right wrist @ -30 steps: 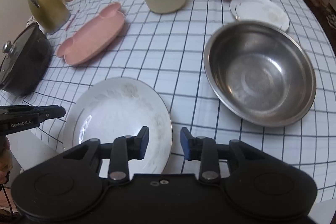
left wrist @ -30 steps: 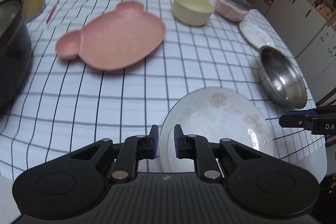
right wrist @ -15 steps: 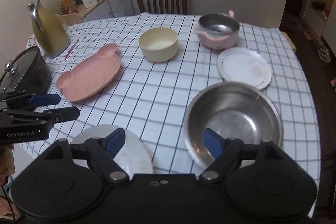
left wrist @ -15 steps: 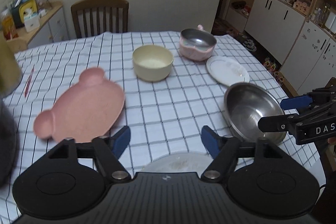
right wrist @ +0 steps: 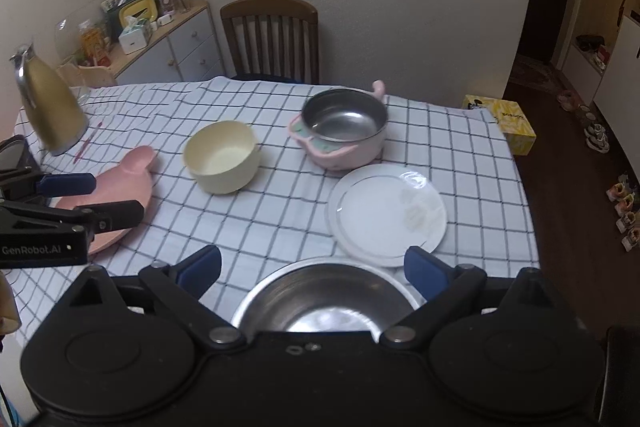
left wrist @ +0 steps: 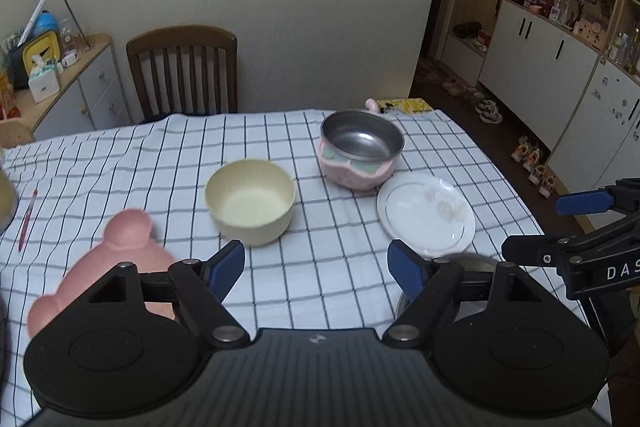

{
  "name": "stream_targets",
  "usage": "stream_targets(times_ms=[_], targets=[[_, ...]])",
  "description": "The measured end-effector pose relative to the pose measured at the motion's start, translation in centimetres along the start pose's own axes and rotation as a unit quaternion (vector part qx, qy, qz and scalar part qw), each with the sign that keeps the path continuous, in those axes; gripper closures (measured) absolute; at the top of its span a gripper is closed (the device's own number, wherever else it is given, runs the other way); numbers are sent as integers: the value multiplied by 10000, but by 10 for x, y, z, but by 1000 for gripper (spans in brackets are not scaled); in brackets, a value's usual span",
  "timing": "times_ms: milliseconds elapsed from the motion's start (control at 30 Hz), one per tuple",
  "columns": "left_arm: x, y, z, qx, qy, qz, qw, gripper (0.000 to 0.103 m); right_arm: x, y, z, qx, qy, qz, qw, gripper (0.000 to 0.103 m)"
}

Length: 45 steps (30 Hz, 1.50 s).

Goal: Organize plates and bowls
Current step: 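Move both grippers to the rim of the small white plate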

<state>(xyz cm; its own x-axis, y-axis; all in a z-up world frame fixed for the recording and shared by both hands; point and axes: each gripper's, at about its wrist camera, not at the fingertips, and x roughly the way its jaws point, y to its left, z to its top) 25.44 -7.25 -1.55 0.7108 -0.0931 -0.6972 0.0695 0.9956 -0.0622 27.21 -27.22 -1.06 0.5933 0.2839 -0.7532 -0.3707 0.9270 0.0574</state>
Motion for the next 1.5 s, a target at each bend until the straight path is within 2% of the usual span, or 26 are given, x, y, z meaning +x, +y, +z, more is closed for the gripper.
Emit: stream_targets(times_ms=[233, 367, 567, 800, 1000, 1267, 1433, 1500], targets=[[53, -19, 27, -372, 405, -256, 9982, 23, 22, -49, 19, 37, 37, -145, 9999, 4], [89, -33, 37, -453, 792, -170, 9957, 23, 42, -74, 26, 59, 164, -253, 9995, 4], [128, -49, 44, -518, 998, 34, 9937, 23, 82, -109, 32, 154, 392, -415, 9982, 5], [170, -53, 43, -688, 1424, 156, 9873, 23, 121, -134, 34, 239, 631, -367, 9970, 6], [195, -54, 42, -847, 1580, 183, 9836, 24, 145, -146, 38, 364, 822, -239, 9957, 11], [223, -57, 42, -1033, 1818, 44, 9779, 24, 172, -161, 39, 562, 1091, -67, 9924, 23], [237, -55, 39, -1217, 1950, -45, 9732, 38, 184, -171, 36, 789, 1259, 77, 9889, 30], [241, -55, 38, -1256, 1975, -37, 9722, 38, 188, -173, 35, 845, 1305, 138, 9877, 31]])
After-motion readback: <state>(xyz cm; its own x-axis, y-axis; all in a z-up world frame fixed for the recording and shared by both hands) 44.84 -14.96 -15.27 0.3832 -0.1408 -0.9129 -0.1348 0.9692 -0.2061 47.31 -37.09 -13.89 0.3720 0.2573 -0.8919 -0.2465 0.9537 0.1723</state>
